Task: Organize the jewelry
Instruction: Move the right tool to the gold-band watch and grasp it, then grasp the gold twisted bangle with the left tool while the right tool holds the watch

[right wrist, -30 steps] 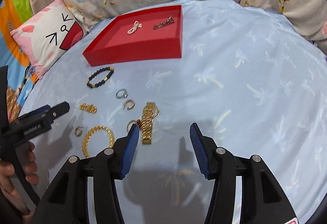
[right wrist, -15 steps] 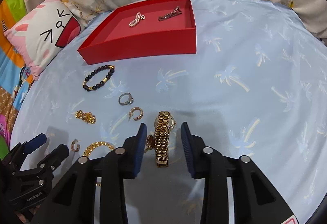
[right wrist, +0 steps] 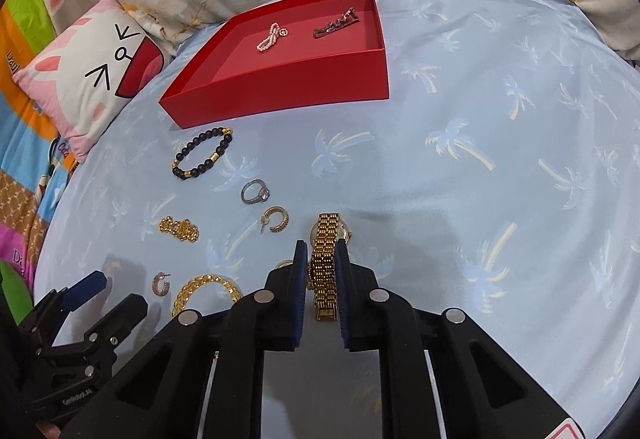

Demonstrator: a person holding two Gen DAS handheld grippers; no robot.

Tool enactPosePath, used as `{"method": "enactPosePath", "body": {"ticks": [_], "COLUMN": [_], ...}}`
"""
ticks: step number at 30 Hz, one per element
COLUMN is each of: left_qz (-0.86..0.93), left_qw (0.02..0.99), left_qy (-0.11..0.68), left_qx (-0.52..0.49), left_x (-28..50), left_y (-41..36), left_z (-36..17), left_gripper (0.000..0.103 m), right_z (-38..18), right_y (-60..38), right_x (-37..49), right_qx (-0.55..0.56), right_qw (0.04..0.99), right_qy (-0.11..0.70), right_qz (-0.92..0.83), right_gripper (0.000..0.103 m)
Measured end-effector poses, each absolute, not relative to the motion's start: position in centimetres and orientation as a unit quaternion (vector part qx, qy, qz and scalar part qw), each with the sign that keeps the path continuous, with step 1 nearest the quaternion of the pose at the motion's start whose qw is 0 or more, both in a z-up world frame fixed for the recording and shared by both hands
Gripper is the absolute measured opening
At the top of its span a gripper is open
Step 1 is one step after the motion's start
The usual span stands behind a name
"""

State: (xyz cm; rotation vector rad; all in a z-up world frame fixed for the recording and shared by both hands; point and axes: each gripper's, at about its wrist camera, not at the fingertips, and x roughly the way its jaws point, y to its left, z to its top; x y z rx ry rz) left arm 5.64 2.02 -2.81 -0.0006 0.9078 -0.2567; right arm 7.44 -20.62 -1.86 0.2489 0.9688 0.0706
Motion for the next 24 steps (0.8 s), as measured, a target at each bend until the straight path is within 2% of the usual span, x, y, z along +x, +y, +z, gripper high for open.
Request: {"method": "enactPosePath", "body": {"ticks": [9,17,20,24], "left_qz": [-0.147,-0.154,-0.157,-0.158], "left_qw": [0.888,0.886,0.885,0.885], "left_qy": [0.435,0.437,0.438,0.438], "left_qx": [0.008,0.008,0.007,0.008], "left_x": [5.1,4.9,4.8,4.7], "left_y": [0.5,-0.1,-0.3,-0.5], "left_z": [-2.6,-2.6,-2.6,-2.7], "left_gripper": [0.086,0.086,0.086,0.086], "right_z": [-1.3,-2.0,-2.3,-2.7], "right_y": [-21.4,-20.6,-19.6,-19.4], "right_x": [7.6,8.2,8.3,8.2], "right_qx": [0.147,0.118,0.095,0.091], "right_qw": [0.878,0.874,0.872,0.873], "right_qy": [0.455,0.471,0.479,0.477], "right_qz": [0.031,0.028,0.032,0.031], "right_gripper": [0.014,0.015,0.018,0.015]}}
